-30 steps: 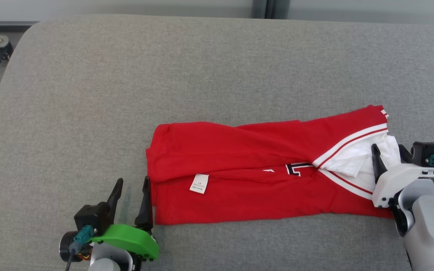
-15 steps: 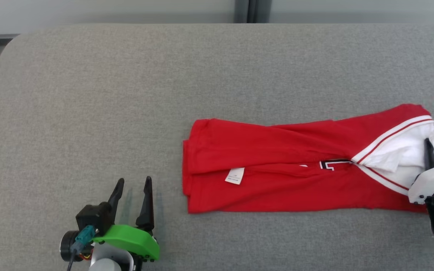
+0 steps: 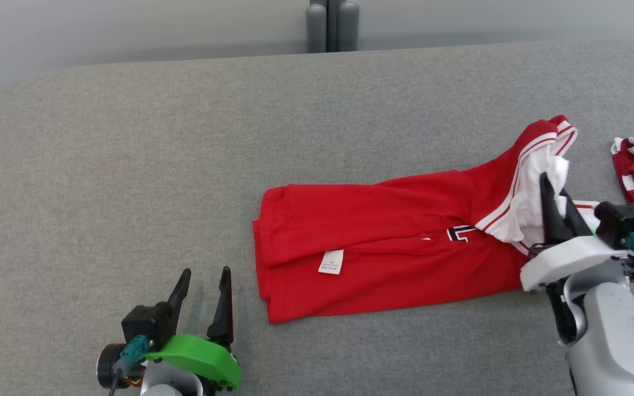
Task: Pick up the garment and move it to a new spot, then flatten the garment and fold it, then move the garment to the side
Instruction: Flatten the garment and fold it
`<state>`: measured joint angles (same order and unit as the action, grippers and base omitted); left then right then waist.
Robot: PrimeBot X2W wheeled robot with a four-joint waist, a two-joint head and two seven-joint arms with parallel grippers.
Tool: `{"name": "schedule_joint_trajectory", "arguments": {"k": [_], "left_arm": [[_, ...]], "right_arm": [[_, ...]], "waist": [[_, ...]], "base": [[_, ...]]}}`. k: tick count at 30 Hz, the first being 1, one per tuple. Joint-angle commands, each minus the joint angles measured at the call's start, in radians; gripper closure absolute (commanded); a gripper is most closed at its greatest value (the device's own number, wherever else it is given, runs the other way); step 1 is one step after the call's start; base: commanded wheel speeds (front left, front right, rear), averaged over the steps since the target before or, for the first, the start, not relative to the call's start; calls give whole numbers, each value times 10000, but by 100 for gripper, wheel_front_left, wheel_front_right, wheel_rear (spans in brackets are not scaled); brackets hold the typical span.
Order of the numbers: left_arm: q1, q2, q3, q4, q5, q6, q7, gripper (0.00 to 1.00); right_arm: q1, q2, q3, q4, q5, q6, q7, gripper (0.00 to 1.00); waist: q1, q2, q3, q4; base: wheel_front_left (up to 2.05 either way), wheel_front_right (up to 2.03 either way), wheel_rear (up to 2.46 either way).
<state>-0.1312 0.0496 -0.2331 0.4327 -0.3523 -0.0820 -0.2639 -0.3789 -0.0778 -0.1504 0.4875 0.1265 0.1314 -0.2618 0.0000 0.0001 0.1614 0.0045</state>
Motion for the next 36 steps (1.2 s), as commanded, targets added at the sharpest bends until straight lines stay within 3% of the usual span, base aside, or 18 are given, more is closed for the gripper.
{"name": "schedule_joint_trajectory", "arguments": {"k": [1, 12, 24, 27, 32, 36], "left_arm": [[96, 34, -17, 42, -18, 51, 6, 0], [5, 34, -251, 151, -51, 54, 4, 0], [-228, 32, -586, 297, -125, 127, 6, 0], [-156, 32, -568, 309, -124, 156, 6, 0], [-58, 32, -339, 334, 64, 241, 6, 0], [21, 31, -65, 202, 125, 300, 6, 0]], "right_arm": [[161, 29, 314, -103, 237, -18, -37, 100], [-326, 257, 3801, -446, 2560, -17, 751, 100], [-1453, 243, 6978, 635, 4699, -15, 439, 100], [-1595, 242, 7550, 811, 5368, -15, 228, 0], [-1873, 228, 7517, 1373, 5164, -17, -13, 0], [-1835, 235, 6143, 1533, 3827, -15, -30, 0]], "waist": [[0, -1, -55, 65], [0, -1, -31, 881], [0, -1, -85, 1932], [0, -1, -127, 1948], [0, -1, -237, 1651], [0, -1, -310, 1258]], "base": [[0, 0, 0], [0, 0, 0], [0, 0, 0], [0, 0, 0], [0, 0, 0], [0, 0, 0]]}}
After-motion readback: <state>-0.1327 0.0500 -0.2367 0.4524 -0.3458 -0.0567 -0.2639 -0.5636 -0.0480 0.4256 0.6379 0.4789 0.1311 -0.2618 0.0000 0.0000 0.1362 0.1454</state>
